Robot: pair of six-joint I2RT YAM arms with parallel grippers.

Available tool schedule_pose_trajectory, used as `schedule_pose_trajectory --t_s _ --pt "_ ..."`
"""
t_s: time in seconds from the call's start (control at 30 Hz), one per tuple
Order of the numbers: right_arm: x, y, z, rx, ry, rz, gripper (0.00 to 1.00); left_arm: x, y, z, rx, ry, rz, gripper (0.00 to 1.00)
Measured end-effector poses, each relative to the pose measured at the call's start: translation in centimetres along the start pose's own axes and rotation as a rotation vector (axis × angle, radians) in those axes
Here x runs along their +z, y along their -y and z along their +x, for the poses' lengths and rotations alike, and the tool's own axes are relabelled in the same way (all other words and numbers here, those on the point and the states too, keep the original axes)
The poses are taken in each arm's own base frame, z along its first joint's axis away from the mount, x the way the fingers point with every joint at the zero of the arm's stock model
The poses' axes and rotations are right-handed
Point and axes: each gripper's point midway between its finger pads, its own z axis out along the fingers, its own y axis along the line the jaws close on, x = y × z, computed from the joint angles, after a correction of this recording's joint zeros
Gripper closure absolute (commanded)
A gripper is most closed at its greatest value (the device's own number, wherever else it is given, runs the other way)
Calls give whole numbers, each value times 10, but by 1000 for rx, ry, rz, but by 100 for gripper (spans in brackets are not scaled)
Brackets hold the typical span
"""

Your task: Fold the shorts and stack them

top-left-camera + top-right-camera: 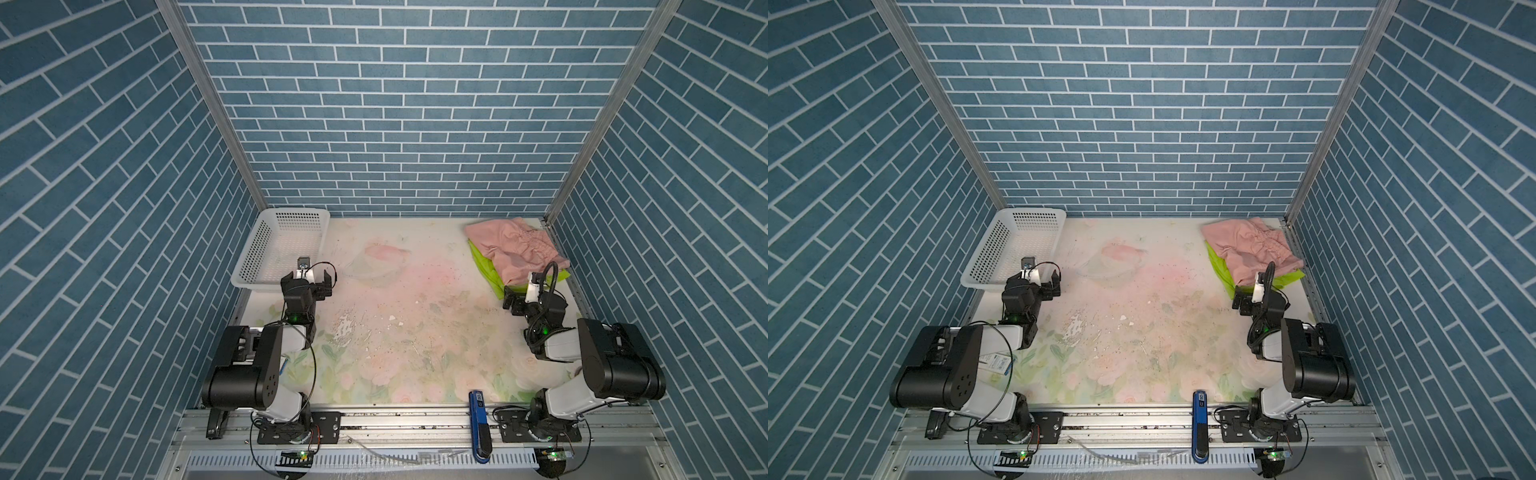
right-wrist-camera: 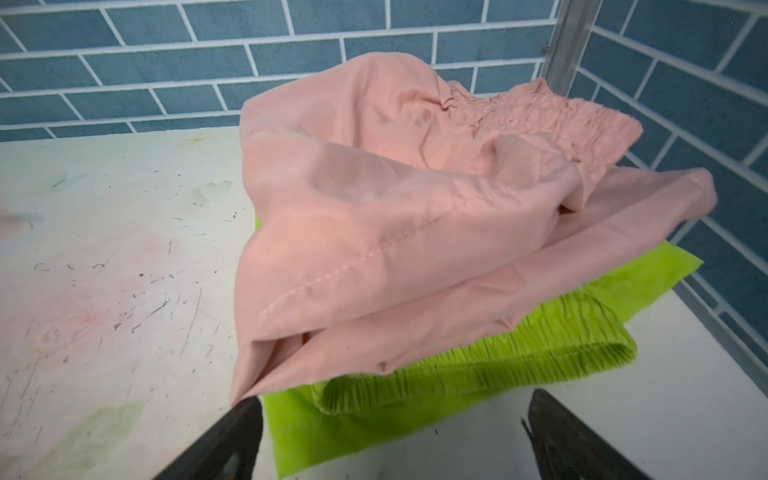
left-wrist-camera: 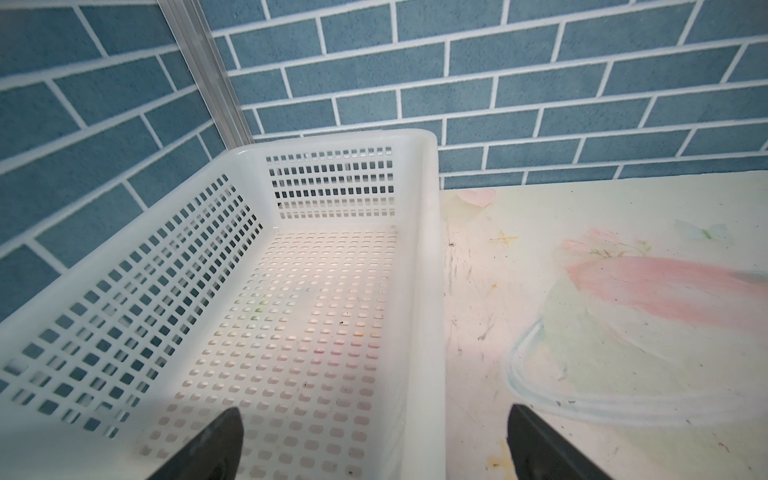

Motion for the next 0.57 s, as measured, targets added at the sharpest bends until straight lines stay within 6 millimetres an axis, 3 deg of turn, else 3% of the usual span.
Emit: schedule_pose_trajectory --t_s 0.13,0.57 --pt "7 -1 -14 -4 17 -13 1 0 0 0 0 0 1 0" --pt "7 -3 0 4 -39 -24 1 0 0 0 0 0 1 0"
